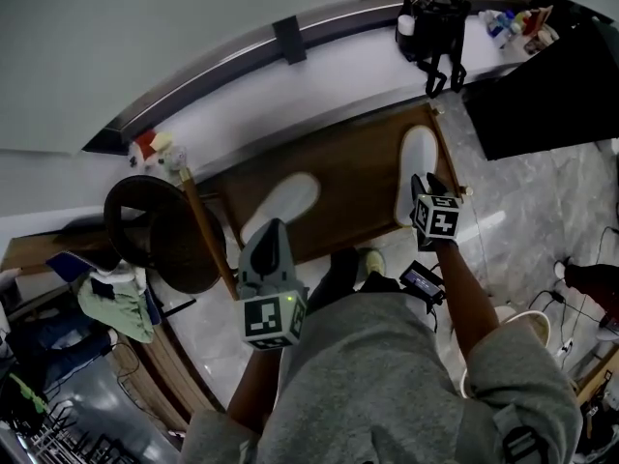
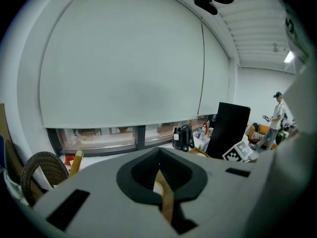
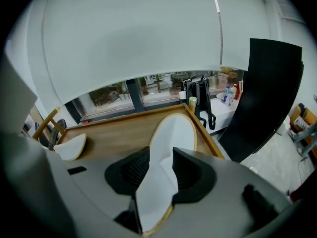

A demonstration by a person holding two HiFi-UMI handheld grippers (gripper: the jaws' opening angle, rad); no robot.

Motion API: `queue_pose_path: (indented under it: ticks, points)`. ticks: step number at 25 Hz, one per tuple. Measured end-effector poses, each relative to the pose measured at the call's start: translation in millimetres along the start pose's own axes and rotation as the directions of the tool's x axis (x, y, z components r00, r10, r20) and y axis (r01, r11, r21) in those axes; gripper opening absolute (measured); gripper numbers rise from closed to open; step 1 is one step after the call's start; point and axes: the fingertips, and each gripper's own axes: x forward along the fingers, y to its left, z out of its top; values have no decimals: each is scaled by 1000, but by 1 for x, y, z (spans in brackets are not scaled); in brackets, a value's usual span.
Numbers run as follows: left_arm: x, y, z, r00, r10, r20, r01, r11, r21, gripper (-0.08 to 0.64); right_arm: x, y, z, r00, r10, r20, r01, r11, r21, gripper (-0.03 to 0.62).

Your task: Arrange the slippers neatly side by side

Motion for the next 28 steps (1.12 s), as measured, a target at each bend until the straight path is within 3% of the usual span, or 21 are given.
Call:
queue_pose_path:
  ticks: [9, 13, 20, 28]
  points:
    - [10, 11, -6, 999, 6, -38, -6, 1000, -2, 14, 34, -15, -8, 993, -75, -87, 81, 995, 59, 120]
    - [13, 16, -6, 999, 8, -44, -9, 1000, -5, 14, 35, -15, -6, 991, -97, -97, 101, 994, 34, 41]
    - [14, 24, -7, 999, 15, -33, -16, 1000, -20, 14, 28, 11, 8, 996, 3, -84, -2, 1000, 14, 37]
    - [8, 26, 0, 1000, 29, -6, -29, 998, -47, 14, 16, 60, 22, 992, 101, -78, -107, 992, -69, 37]
